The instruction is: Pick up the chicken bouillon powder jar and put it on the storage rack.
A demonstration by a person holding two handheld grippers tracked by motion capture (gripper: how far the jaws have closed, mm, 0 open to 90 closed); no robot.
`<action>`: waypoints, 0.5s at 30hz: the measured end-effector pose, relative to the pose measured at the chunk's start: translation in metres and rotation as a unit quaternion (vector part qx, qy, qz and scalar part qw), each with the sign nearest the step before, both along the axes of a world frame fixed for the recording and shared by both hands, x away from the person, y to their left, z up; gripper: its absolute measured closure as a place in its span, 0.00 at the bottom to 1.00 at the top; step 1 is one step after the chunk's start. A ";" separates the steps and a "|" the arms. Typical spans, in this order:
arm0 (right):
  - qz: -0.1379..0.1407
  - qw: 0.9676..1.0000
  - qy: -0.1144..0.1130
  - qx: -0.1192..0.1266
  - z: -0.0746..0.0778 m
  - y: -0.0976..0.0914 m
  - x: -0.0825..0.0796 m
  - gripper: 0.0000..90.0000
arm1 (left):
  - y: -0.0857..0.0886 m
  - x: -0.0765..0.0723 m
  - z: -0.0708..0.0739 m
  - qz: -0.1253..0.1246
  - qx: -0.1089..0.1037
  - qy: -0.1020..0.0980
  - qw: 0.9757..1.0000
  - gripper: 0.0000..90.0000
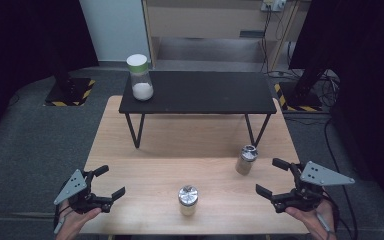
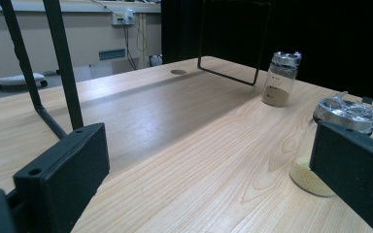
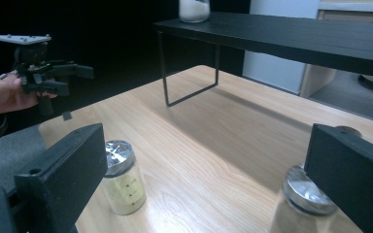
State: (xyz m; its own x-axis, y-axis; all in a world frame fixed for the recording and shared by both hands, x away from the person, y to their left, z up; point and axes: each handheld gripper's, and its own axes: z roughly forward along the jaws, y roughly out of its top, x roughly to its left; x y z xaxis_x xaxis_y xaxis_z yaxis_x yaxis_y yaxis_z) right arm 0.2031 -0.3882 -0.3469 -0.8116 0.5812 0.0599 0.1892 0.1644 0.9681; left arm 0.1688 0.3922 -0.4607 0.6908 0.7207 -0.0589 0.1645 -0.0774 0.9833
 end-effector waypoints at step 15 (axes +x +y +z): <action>0.059 0.998 0.007 -0.032 0.013 0.033 0.021 0.04 | 0.000 0.000 0.000 -0.002 0.002 0.000 1.000 0.00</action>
State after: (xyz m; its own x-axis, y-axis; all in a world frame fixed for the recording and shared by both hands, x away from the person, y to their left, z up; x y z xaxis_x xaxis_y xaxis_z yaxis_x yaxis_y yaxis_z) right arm 0.2246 -0.3549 -0.3341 -0.8737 0.4850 0.0370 0.1775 0.2471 0.9526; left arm 0.1688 0.3921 -0.4602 0.6931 0.7188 -0.0553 0.1642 -0.0827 0.9830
